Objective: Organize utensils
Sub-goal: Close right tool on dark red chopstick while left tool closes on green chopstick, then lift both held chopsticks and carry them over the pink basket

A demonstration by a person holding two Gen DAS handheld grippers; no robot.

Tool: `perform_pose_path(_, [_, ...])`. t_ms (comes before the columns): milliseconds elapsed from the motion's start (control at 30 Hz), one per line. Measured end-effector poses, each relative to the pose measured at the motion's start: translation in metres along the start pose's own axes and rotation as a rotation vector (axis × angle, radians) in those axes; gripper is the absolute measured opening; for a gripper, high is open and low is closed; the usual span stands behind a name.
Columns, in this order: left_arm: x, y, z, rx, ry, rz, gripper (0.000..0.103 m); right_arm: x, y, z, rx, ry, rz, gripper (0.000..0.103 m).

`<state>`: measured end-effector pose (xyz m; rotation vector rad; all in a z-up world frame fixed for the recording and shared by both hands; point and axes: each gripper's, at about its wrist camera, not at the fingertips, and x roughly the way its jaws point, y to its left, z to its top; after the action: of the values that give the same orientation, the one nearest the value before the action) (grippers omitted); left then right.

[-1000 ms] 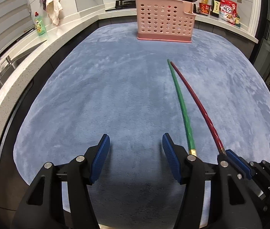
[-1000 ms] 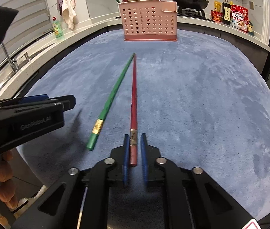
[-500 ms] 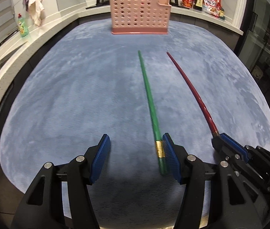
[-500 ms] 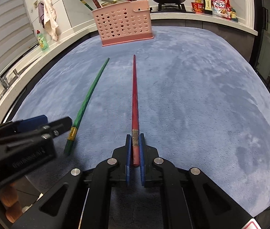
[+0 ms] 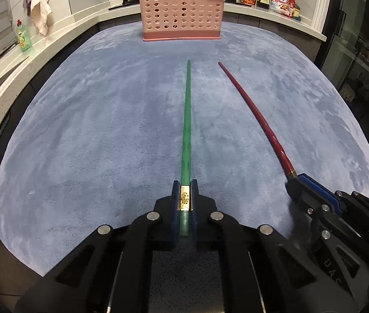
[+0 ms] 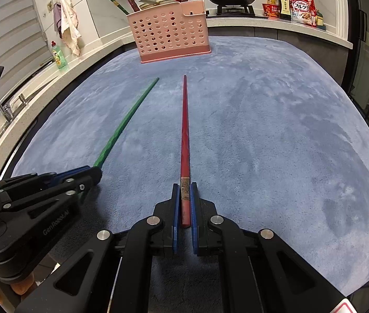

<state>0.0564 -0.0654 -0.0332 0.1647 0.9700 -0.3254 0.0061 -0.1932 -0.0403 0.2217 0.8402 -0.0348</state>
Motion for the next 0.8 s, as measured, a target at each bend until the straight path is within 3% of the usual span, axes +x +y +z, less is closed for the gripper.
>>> perform_pose_path(167, [-0.005,0.002,0.001,-0.008,0.01,-0.004,0.007,-0.008,0.0,0.001,0.003,-0.014,0.009,0.007])
perform_pose_path(400, [-0.029,0.012,0.012,-0.043,-0.018,-0.01,0.007,-0.045,0.0,0.025,0.002,-0.104,0.027,0.007])
perform_pose_path(800, [-0.09,0.026,0.077,-0.043,-0.154,-0.037,0.007,-0.093,0.0,0.11,-0.021,-0.269,0.042,0.007])
